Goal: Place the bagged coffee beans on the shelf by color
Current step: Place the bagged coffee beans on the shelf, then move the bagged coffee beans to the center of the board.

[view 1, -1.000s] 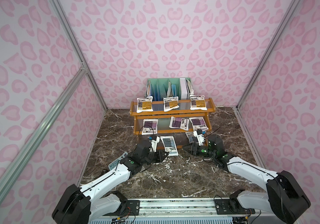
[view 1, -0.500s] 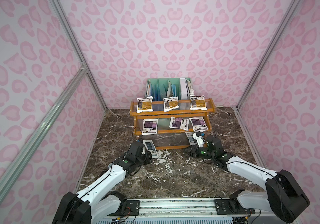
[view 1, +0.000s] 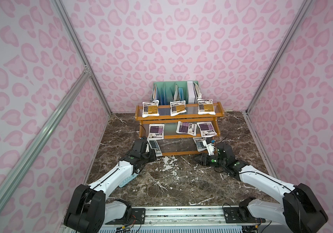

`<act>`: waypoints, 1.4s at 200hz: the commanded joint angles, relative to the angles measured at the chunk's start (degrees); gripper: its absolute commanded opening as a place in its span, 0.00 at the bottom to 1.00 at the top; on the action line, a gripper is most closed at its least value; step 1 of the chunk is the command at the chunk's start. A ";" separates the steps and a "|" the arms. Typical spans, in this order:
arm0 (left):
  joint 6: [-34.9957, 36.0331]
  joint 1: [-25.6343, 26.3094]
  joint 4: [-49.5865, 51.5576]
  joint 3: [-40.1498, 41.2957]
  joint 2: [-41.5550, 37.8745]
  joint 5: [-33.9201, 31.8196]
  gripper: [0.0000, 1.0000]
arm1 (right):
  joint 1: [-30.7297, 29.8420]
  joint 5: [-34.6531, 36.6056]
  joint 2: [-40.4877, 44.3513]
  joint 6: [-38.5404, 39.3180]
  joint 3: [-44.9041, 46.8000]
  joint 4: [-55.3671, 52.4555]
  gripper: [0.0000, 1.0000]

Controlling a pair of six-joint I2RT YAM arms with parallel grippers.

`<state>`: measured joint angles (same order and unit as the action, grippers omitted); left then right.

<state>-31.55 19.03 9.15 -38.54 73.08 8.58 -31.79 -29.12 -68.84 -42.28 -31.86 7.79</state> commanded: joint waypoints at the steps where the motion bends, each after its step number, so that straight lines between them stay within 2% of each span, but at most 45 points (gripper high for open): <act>1: 1.18 -0.04 -1.08 -1.06 1.64 -0.25 0.00 | -0.03 0.95 0.11 1.01 -0.29 -0.76 0.41; 57: 1.91 -0.04 1.10 -3.63 4.62 -6.05 0.00 | -0.03 1.11 1.07 0.60 0.47 -0.46 0.41; 68: 1.98 -0.04 3.45 -5.00 5.46 -7.80 0.10 | -0.05 0.83 1.38 0.62 0.62 -0.41 0.40; 93: 0.57 -0.04 6.68 -5.35 4.71 -12.38 0.39 | -0.07 1.09 2.68 0.71 1.08 -0.94 0.38; 104: -0.80 -0.04 7.68 -4.66 3.24 -14.63 0.48 | -0.02 1.09 3.13 0.70 1.23 -1.07 0.38; 116: -1.93 -0.04 8.12 -3.50 1.10 -16.42 0.53 | -0.03 1.11 3.68 0.73 1.50 -1.28 0.37; 154: -4.50 -0.04 13.92 -2.69 -4.84 -22.27 0.54 | 0.22 3.43 4.98 0.75 1.89 -3.88 0.39; 191: -4.35 0.05 17.81 -2.98 -8.94 -18.72 0.51 | 0.24 3.02 3.10 1.28 0.79 -6.23 0.39; 215: -6.28 1.02 18.11 -1.69 -10.94 -15.75 0.50 | 1.38 9.32 5.13 -0.46 1.37 -9.08 0.39; 247: -10.16 6.75 15.44 1.29 -12.95 -14.83 0.51 | 5.80 18.74 8.42 -4.04 1.69 -17.69 0.42; 280: -11.58 15.97 14.84 0.15 -8.69 -18.88 0.51 | 14.60 24.99 8.67 -8.03 2.05 -30.16 0.42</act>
<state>-40.86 30.57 24.91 -37.52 61.84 -7.77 -21.96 -12.27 -60.49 -46.30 -30.11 -10.83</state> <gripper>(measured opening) 0.511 0.420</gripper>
